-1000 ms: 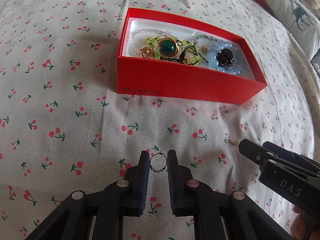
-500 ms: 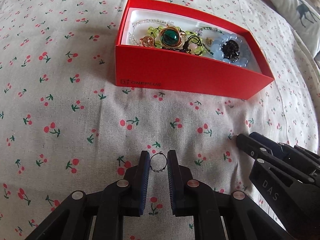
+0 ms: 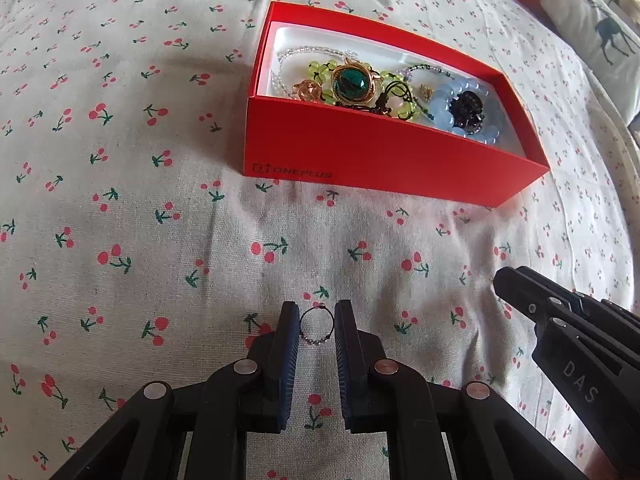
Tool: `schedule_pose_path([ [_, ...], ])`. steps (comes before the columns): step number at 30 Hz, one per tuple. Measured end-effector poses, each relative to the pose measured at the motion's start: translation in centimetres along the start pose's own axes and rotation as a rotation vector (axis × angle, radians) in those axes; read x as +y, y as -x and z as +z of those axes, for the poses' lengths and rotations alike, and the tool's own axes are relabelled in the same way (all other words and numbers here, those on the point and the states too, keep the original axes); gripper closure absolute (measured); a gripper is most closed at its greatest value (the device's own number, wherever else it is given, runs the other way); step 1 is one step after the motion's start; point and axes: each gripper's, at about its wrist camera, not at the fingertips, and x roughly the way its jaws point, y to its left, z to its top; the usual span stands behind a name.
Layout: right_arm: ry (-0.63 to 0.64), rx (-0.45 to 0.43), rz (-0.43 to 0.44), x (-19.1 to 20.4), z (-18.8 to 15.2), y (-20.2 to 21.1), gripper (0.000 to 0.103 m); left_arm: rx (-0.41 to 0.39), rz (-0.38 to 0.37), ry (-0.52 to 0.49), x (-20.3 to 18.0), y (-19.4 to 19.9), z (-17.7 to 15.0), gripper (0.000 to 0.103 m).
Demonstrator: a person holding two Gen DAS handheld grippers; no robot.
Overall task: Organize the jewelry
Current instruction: 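Grasp the gold earring with the right tool while the left tool holds the silver ring, then carry the silver ring with the left tool while the right tool carries the earring into the box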
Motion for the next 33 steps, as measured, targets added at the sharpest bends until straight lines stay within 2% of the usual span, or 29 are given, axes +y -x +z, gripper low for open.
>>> schedule_pose_path([
  [10,-0.021,-0.078,0.032,-0.3,0.8,2.4,0.092,-0.091,-0.010,0.020,0.5,2.4,0.9,0.091],
  [15,-0.053,-0.135,0.046,-0.9,2.1,3.9,0.092,-0.151,0.002,0.026,0.5,3.7,2.3,0.091],
  [19,-0.090,-0.171,0.080,-1.5,3.4,4.5,0.092,-0.181,-0.019,0.027,0.5,4.3,3.9,0.091],
  [28,-0.125,-0.248,0.132,-1.5,6.4,4.4,0.092,-0.239,-0.020,0.002,-0.9,3.7,7.2,0.091],
  [33,-0.142,-0.232,0.167,-1.5,8.0,2.4,0.092,-0.278,-0.008,-0.045,-1.9,2.7,9.0,0.091],
])
